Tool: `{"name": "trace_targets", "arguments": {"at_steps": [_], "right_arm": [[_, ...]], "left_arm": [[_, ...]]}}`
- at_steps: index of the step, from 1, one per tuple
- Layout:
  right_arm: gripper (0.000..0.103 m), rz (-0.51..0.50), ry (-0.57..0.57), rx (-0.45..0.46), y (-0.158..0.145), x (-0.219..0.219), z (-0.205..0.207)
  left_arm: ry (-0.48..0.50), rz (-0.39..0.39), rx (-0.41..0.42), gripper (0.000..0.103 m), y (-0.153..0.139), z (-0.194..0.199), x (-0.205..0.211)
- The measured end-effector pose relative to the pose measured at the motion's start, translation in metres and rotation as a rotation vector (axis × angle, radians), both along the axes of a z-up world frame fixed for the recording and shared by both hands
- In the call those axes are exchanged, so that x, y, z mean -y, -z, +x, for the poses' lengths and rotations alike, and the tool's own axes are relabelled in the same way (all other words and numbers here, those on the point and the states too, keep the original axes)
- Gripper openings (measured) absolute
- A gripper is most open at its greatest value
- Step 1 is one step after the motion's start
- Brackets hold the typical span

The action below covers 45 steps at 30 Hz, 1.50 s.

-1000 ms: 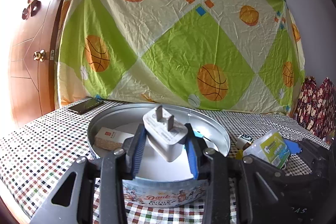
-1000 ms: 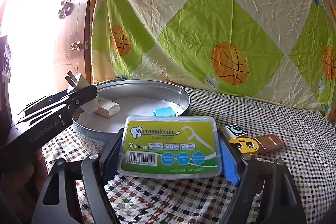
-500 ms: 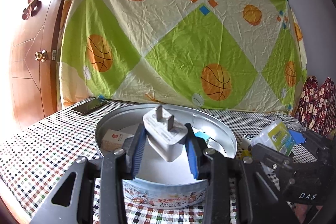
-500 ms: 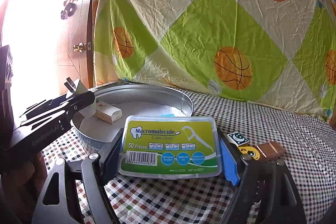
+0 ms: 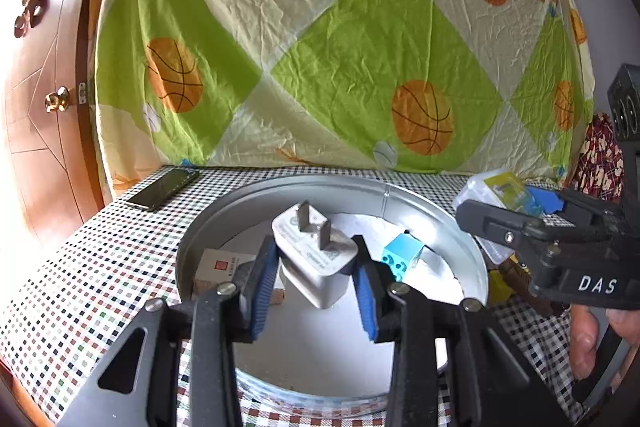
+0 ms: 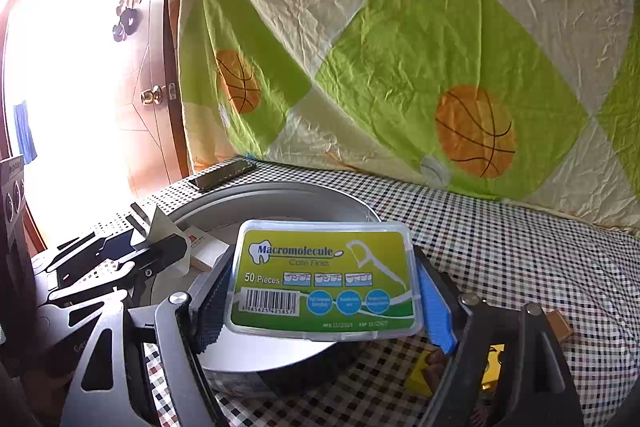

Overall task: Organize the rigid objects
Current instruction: 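Lower the plug charger into the tin while the right tool lowers the floss box in, then open the left tool to release the charger while the right tool releases the floss box, then move the left tool toward the brown comb while the right tool grips the purple geode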

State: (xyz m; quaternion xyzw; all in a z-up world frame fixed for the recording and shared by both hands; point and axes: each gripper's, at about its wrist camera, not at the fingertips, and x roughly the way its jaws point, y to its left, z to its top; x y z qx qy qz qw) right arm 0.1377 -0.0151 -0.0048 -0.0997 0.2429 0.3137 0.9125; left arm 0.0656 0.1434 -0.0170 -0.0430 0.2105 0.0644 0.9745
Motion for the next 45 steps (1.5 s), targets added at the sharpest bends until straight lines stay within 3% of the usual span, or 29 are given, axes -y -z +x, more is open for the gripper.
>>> {"name": "trace_targets", "arguments": {"at_steps": [9,24,27,29,31,33,38,40,45], "right_arm": [[0.081,-0.061,-0.006,-0.115,0.028,-0.028,0.033],[0.083,-0.058,-0.014,-0.176,0.036,-0.04,0.05],[0.089,-0.031,-0.005,-0.166,0.032,-0.035,0.049],[0.09,-0.014,-0.004,-0.161,0.028,-0.033,0.048],[0.09,-0.013,0.0,-0.148,0.023,-0.029,0.044],[0.09,-0.016,0.007,-0.131,0.019,-0.021,0.04],[0.09,-0.022,0.076,-0.073,0.006,0.031,0.023],[0.09,-0.037,0.123,-0.056,0.004,0.058,0.018],[0.09,-0.108,0.271,-0.038,0.007,0.128,0.008]], "left_arm": [[-0.027,0.017,-0.129,0.035,0.007,0.03,-0.014],[-0.076,0.051,-0.201,0.036,0.015,0.047,-0.019],[-0.1,0.059,-0.185,0.047,0.012,0.044,-0.02],[-0.117,0.066,-0.167,0.062,0.008,0.041,-0.019],[-0.118,0.073,-0.156,0.062,0.005,0.038,-0.017],[-0.125,0.08,-0.137,0.069,0.001,0.033,-0.014],[-0.143,0.093,-0.056,0.092,-0.009,0.012,-0.002],[-0.137,0.077,-0.025,0.097,-0.011,0.003,0.008],[-0.071,0.095,0.016,0.098,-0.01,-0.009,0.05]]}}
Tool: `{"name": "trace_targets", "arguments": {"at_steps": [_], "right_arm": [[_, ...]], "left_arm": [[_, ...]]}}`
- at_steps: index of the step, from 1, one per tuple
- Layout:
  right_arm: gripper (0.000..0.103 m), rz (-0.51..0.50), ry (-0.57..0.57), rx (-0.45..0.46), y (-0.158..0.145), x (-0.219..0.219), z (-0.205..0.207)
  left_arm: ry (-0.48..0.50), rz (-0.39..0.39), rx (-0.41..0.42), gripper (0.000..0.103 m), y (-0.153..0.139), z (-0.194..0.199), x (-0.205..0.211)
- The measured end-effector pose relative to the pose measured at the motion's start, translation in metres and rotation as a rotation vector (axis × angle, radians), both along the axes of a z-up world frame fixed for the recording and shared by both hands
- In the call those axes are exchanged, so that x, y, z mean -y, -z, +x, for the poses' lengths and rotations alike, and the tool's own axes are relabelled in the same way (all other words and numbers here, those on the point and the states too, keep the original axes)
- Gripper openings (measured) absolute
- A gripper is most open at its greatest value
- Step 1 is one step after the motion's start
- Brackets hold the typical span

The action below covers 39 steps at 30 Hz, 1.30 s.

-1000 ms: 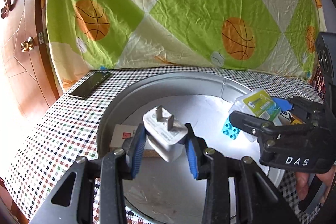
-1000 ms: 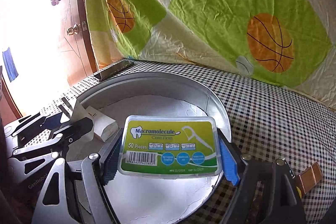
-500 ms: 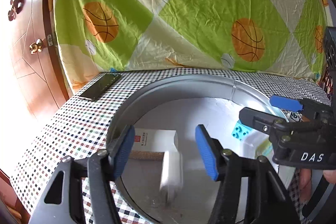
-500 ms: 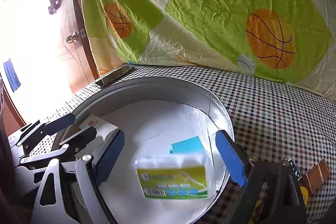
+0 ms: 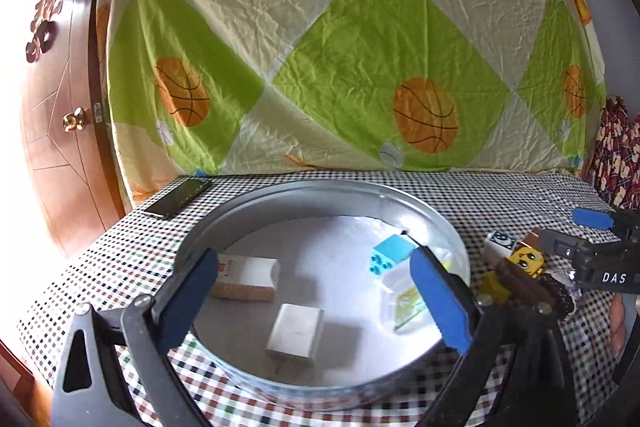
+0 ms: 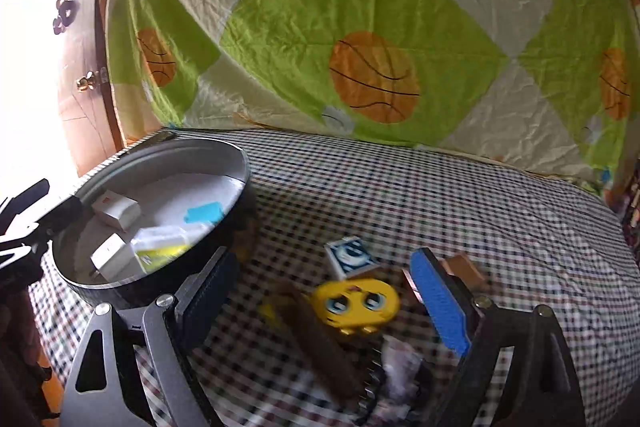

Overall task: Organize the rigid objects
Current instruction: 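Move the left tool toward the brown comb while the right tool grips the purple geode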

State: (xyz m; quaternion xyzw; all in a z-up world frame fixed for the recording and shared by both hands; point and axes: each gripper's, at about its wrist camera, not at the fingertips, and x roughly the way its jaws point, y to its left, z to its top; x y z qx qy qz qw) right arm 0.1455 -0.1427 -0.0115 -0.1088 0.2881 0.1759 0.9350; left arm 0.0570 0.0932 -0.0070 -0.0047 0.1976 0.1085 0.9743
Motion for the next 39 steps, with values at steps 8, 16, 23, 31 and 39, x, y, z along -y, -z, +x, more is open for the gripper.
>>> {"name": "trace_targets", "arguments": {"at_steps": [8,16,23,31,39], "right_arm": [[0.09,-0.034,0.064,-0.103,0.022,0.046,-0.007],[0.09,-0.07,0.055,-0.209,0.046,0.042,0.007],[0.068,-0.029,0.083,-0.251,0.049,0.064,0.016],[0.065,-0.05,0.064,-0.258,0.045,0.067,0.028],[0.047,0.042,0.086,-0.281,0.04,0.088,0.038]], "left_arm": [[0.112,0.034,-0.01,0.099,0.004,-0.002,0.063],[0.161,0.047,-0.041,0.099,0.009,0.004,0.094],[0.213,0.047,-0.084,0.099,0.018,0.011,0.12],[0.258,0.063,-0.136,0.099,0.025,0.023,0.147],[0.292,0.082,-0.209,0.099,0.038,0.039,0.165]]}}
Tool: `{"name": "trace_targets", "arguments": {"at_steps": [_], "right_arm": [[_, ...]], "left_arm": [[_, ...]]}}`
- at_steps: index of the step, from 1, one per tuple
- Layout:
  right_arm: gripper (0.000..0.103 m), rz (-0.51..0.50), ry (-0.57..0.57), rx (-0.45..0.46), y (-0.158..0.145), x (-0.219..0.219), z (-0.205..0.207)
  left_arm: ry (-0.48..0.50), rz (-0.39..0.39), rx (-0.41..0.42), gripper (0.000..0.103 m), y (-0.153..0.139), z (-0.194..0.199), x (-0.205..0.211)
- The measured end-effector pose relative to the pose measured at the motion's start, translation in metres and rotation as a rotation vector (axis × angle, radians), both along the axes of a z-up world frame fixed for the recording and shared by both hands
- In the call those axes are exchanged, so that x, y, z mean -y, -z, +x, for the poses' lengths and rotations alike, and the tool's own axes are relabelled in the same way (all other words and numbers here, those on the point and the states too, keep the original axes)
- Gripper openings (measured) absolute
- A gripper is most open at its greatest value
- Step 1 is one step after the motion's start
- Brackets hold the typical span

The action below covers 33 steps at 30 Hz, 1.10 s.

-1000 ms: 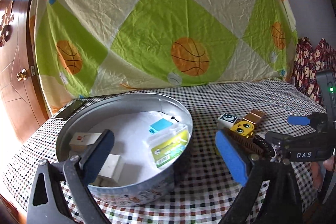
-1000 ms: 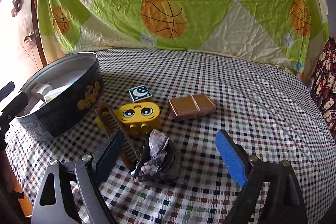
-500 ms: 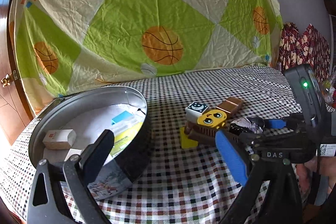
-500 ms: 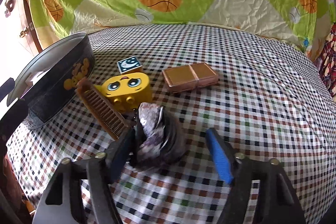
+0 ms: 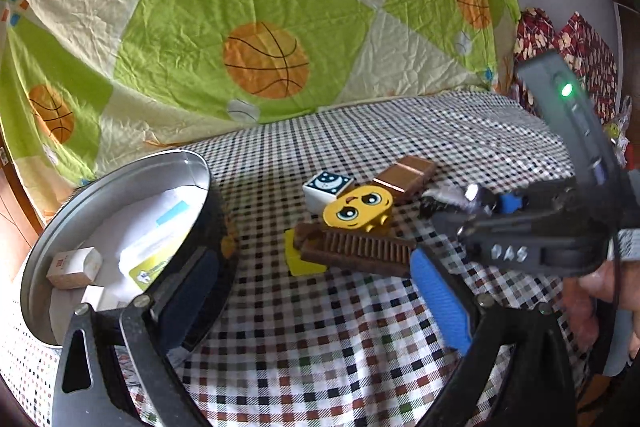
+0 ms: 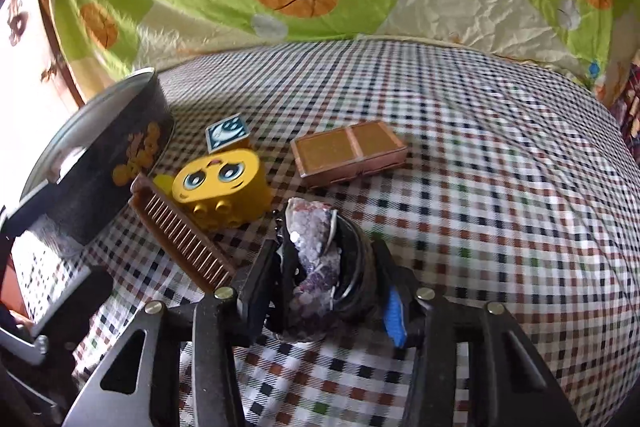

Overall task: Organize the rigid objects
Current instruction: 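Move the left tool toward the brown comb while the right tool grips the purple geode, then close the left tool on the brown comb while the right tool lifts the geode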

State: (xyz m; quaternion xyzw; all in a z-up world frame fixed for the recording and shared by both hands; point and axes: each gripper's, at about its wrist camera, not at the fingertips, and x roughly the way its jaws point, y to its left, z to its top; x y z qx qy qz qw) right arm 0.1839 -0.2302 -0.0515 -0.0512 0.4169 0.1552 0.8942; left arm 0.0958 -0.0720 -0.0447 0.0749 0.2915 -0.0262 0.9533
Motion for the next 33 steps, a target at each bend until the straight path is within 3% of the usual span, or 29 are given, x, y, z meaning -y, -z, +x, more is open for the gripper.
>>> {"name": "trace_targets", "arguments": {"at_steps": [7,11,17,21,27,33], "right_arm": [[0.047,0.035,0.072,-0.002,-0.006,0.024,0.002],[0.047,-0.003,0.063,0.019,-0.01,0.019,-0.001],[0.047,0.007,0.073,0.008,-0.008,0.019,0.0],[0.047,0.0,0.075,0.007,-0.008,0.018,0.002],[0.047,-0.014,0.068,0.008,-0.007,0.017,0.002],[0.047,-0.012,0.077,0.037,-0.01,0.019,-0.002]], "left_arm": [[0.063,0.03,-0.121,0.099,0.012,0.023,0.019],[0.106,0.058,-0.19,0.099,0.019,0.033,0.034],[0.108,0.143,-0.195,0.102,0.021,0.046,0.046],[0.12,0.118,-0.263,0.101,0.027,0.057,0.044],[0.139,0.092,-0.247,0.097,0.024,0.054,0.041],[0.136,0.072,-0.168,0.094,0.015,0.041,0.036]]}}
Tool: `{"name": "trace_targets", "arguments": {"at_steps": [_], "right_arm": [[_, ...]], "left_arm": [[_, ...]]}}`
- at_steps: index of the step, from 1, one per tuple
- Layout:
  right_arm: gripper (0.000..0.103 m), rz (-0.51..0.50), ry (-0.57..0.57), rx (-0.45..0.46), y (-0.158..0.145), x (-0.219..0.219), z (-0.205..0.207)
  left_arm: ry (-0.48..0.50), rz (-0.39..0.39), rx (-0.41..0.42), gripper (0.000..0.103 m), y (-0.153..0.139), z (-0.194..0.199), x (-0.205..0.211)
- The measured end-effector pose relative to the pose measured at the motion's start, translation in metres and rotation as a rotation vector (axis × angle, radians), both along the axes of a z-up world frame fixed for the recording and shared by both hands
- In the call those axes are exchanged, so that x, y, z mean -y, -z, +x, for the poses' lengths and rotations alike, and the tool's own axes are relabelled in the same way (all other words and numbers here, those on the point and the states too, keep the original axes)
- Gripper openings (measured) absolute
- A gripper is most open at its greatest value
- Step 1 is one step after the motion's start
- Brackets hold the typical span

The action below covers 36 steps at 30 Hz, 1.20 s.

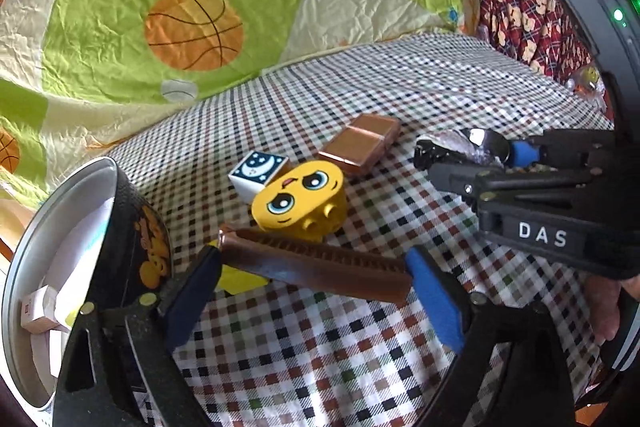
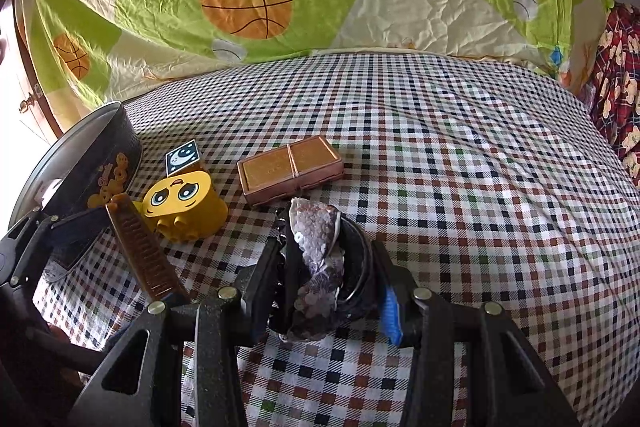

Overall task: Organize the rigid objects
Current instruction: 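Close the left tool on the brown comb while the right tool lifts the geode, then lift the comb with the left tool while the right tool carries the geode toward the tin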

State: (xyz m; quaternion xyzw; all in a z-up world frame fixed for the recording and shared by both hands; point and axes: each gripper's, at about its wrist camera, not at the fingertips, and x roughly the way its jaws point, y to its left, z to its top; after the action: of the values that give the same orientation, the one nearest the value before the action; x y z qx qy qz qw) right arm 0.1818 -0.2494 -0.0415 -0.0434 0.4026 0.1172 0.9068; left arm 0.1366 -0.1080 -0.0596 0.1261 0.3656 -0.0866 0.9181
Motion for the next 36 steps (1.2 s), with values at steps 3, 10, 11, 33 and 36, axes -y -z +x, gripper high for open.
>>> {"name": "trace_targets", "arguments": {"at_steps": [3,10,11,33,36], "right_arm": [[0.047,-0.01,-0.002,0.006,0.0,-0.001,-0.001],[0.047,0.005,0.007,0.012,-0.001,0.002,-0.002],[0.047,0.006,0.007,0.017,-0.002,0.001,-0.003],[0.047,0.022,-0.004,0.205,-0.02,0.001,-0.032],[0.047,0.017,-0.007,0.236,-0.023,0.0,-0.037]], "left_arm": [[0.008,-0.017,-0.003,0.094,-0.002,0.0,-0.003],[-0.013,-0.043,0.047,0.094,-0.009,-0.006,-0.009],[-0.022,-0.046,0.064,0.094,-0.011,-0.008,-0.01],[-0.123,-0.126,0.262,0.094,-0.033,-0.035,-0.035],[-0.133,-0.13,0.283,0.094,-0.035,-0.038,-0.037]]}}
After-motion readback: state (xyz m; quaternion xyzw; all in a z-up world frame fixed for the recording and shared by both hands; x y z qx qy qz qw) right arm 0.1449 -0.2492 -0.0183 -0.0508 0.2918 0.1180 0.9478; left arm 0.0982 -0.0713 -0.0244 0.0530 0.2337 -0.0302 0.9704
